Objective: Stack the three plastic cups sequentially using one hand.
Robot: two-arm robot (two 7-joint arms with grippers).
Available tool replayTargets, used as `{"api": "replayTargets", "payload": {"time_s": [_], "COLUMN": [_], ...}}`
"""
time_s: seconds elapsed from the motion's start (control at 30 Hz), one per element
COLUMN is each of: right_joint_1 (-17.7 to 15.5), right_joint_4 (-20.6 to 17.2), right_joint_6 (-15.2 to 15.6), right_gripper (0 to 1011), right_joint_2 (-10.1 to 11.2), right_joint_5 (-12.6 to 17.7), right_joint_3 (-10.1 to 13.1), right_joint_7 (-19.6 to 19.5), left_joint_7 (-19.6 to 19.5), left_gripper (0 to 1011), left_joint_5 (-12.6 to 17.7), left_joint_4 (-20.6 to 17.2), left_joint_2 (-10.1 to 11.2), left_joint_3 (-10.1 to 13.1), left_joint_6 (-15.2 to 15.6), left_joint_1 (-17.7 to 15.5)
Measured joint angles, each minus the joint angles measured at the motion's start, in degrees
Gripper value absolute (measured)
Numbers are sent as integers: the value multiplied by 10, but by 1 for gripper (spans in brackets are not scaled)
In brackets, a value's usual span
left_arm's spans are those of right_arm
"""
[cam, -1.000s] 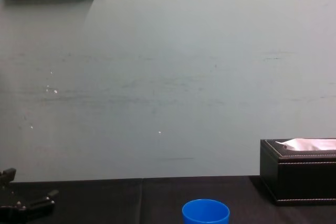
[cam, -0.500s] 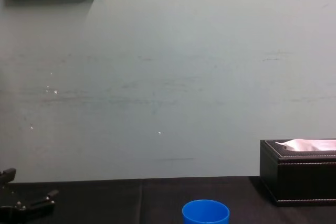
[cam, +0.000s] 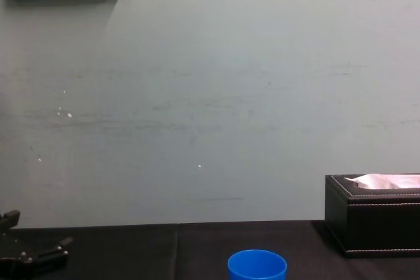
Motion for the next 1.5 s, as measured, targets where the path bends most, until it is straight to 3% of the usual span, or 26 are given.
{"api": "replayTargets", "payload": {"time_s": [0.2,0.7,0.93,1.07,1.5], "right_joint_1": [0,6,42,78,169], "right_joint_4": [0,-19,-31,-31,-9], "right_joint_6": [0,3,35,61,98], "right_gripper": [749,728,728,728,728], "right_joint_2": [0,5,4,-1,-22], "right_joint_5": [0,-2,13,21,30], "right_joint_3": [0,8,11,5,-36], "right_joint_7": [0,3,12,13,17], "left_joint_7": [0,0,0,0,0], "left_gripper": [1000,1000,1000,1000,1000], "left_joint_5": [0,0,0,0,0], "left_joint_4": [0,0,0,0,0], "left_joint_2": [0,0,0,0,0], "left_joint_3": [0,0,0,0,0], "left_joint_6": [0,0,0,0,0], "left_joint_1": [0,0,0,0,0]}}
